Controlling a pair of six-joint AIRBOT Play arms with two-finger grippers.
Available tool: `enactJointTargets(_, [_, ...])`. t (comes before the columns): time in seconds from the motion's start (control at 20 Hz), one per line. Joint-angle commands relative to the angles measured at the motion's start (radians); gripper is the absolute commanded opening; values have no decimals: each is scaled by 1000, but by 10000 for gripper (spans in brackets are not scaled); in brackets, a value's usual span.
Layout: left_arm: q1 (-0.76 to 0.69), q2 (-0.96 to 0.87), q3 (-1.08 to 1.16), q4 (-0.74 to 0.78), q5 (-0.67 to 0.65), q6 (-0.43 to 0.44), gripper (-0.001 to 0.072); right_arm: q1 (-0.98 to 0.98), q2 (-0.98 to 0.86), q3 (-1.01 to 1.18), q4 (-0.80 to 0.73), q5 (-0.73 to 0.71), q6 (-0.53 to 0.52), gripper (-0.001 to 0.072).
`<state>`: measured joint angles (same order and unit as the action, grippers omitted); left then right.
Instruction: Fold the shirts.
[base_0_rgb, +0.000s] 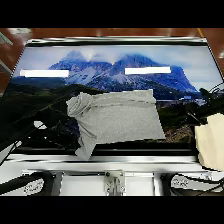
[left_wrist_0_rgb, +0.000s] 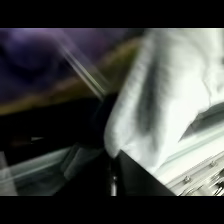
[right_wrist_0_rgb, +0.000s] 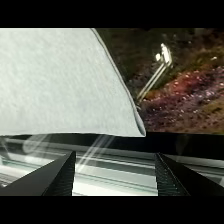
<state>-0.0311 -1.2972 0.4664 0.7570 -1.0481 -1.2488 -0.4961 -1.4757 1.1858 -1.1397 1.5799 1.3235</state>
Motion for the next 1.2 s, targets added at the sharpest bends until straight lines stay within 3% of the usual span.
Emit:
enactJointTargets(0.0, [-21,-12,0,-47,11,0,42,2,0,-112,-13,-75,8,622])
enactJointTargets(0.35, [-21,48,0,-47,-25,7,41,2,-1,-306,66,-222,14,622])
enactJointTargets(0.6, [-17,153,0,-47,-24,-2,41,9,-40,-358,111,-251,1,622])
enactJointTargets(0.8, [-17,182,0,-47,-25,-1,41,132,-51,-359,110,-352,29,620])
enactJointTargets(0.85, [-17,183,0,-47,-25,-1,41,161,-51,-359,110,-389,59,568])
enactJointTargets(0.9, [-17,183,4,-46,-25,0,40,186,-51,-359,114,-413,86,448])
enactJointTargets(1.0, [-17,183,24,-30,-25,-1,40,227,-50,-358,146,-407,83,134])
enactJointTargets(1.05, [-17,183,44,-14,-26,-1,39,242,-46,-354,168,-387,49,54])
enactJointTargets(1.15, [-17,195,119,58,-42,-27,38,261,-2,-327,211,-342,-47,53])
